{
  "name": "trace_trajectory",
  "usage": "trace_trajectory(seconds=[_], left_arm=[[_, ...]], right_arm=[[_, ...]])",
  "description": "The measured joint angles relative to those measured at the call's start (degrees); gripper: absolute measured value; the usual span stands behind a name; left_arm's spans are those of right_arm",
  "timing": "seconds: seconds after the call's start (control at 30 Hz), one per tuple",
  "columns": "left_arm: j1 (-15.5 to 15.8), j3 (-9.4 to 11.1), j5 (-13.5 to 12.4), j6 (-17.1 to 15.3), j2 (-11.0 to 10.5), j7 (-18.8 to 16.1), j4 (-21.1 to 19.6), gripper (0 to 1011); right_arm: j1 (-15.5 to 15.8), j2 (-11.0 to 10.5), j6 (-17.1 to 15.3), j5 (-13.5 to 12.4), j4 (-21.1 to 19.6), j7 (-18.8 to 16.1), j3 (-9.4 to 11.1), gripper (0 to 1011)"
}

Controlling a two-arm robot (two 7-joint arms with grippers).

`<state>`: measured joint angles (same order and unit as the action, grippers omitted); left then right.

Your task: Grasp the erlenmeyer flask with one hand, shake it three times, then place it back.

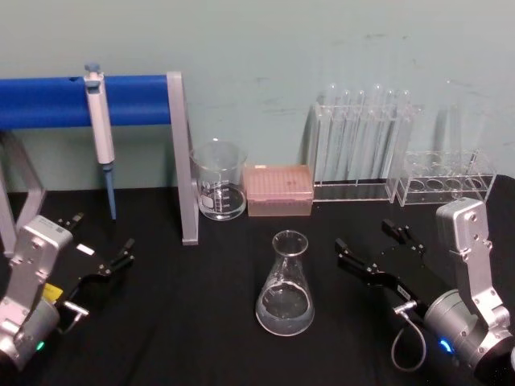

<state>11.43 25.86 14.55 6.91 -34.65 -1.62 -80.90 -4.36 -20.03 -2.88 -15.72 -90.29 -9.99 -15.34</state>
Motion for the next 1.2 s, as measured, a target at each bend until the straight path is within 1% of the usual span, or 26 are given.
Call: trace_trajectory(seconds=[1.2], left_arm=[[0.0,0.0,0.0,0.0,0.0,0.0,0.0,1001]], right_arm=[[0.0,-0.04,0.05,-0.06,-0.03,-0.07,0.0,1000]])
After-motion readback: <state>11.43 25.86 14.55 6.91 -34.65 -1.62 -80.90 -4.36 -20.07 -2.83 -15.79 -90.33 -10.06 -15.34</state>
